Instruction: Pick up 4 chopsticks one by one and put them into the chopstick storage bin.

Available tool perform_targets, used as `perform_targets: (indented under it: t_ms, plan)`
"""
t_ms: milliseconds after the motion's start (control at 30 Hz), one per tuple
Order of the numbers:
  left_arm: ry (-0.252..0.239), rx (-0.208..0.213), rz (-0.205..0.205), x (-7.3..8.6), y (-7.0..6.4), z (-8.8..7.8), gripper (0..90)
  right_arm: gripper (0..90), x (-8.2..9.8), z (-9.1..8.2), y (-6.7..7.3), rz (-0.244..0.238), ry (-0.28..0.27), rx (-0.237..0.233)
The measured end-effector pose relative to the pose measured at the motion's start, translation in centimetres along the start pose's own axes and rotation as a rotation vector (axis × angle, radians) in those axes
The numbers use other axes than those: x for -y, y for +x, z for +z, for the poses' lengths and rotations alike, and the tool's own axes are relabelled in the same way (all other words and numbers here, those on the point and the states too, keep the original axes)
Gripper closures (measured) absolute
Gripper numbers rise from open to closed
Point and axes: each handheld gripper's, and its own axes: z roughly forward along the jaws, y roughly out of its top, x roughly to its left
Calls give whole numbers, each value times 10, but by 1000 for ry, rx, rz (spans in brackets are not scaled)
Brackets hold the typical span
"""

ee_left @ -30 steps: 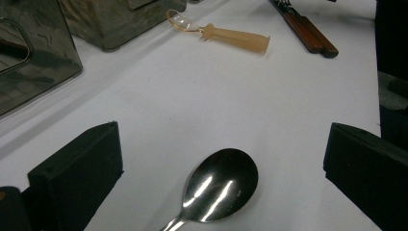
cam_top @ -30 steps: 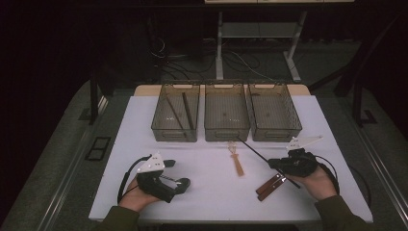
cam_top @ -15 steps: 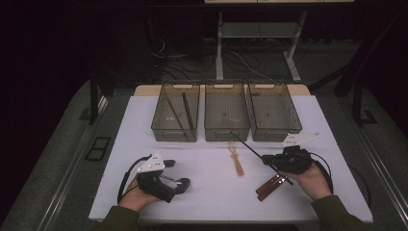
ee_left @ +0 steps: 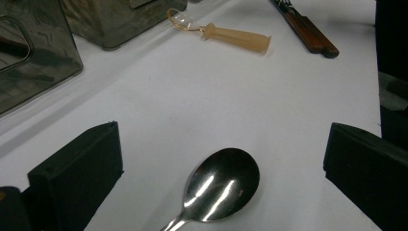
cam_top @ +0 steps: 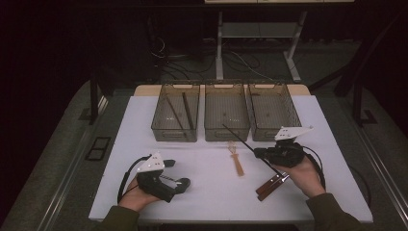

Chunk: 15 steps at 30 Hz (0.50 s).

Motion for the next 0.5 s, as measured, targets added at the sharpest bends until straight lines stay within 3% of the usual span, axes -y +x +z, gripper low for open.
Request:
perform_targets:
  t_ms: [500]
  plan:
    - [-5,3,0,0,0,-1,0,858,-31,29,8,-6,-49,-56]
